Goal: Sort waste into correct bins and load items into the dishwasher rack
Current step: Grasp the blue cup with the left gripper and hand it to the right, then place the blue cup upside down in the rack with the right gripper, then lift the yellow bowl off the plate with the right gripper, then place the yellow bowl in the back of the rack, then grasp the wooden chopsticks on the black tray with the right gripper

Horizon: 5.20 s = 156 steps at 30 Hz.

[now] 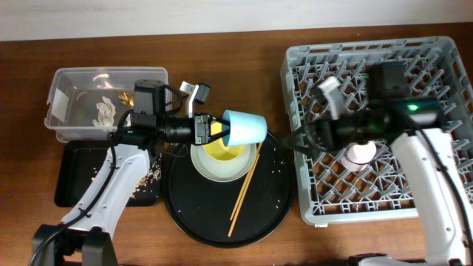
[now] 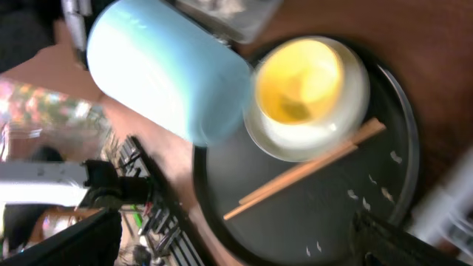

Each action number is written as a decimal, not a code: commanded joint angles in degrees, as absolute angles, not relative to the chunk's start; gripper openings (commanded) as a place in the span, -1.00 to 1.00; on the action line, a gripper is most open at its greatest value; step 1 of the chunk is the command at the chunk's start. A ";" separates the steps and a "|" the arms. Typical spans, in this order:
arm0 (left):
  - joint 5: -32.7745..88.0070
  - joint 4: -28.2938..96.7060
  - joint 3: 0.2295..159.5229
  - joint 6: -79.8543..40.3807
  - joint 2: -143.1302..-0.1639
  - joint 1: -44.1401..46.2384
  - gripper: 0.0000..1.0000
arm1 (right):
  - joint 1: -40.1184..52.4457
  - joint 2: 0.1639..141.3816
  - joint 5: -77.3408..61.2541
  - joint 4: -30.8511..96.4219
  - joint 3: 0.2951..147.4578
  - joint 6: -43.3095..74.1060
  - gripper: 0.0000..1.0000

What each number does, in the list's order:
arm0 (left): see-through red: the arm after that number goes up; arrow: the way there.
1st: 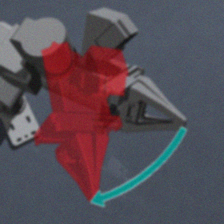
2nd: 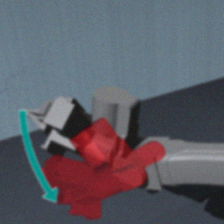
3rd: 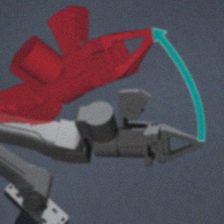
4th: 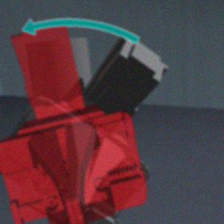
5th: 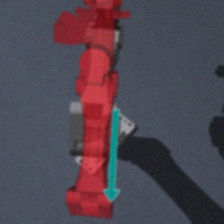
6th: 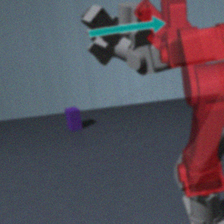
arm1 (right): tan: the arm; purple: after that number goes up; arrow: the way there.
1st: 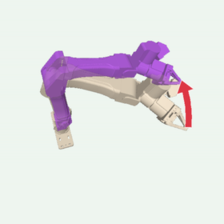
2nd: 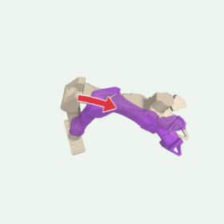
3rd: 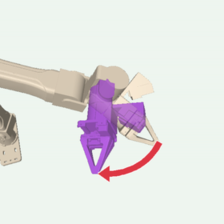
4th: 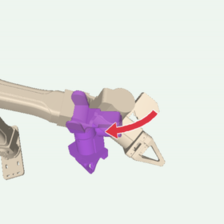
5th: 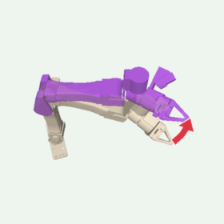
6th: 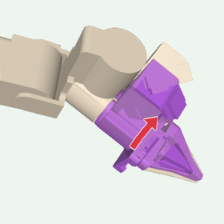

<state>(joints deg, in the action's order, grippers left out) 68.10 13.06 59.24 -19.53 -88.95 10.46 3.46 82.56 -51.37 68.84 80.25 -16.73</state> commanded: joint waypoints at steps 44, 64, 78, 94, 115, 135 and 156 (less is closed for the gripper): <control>13.72 42.61 59.31 -10.41 -71.66 10.33 0.48 | -0.84 86.87 -6.17 83.11 80.12 -3.92 -0.13; 13.74 43.40 59.31 -10.41 -71.64 10.33 0.49 | -9.06 115.13 0.45 82.48 111.00 3.29 0.46; -2.79 55.90 59.31 -21.87 -71.66 3.51 0.61 | 11.99 114.08 -18.94 81.34 110.89 -7.46 0.53; -2.59 57.34 59.29 -21.87 -71.66 -2.04 0.83 | 30.00 132.51 -10.92 71.92 110.48 11.51 -0.62; -2.61 57.10 59.29 -21.85 -71.64 -2.04 0.84 | 3.99 121.12 57.74 72.40 125.82 28.16 -0.92; -2.17 57.10 59.29 -21.85 -71.66 -2.04 0.84 | 6.42 126.10 48.16 60.18 107.33 27.94 -0.92; -2.39 57.39 59.29 -21.85 -71.66 -2.04 0.86 | 15.86 100.97 -15.86 82.67 96.97 11.33 0.84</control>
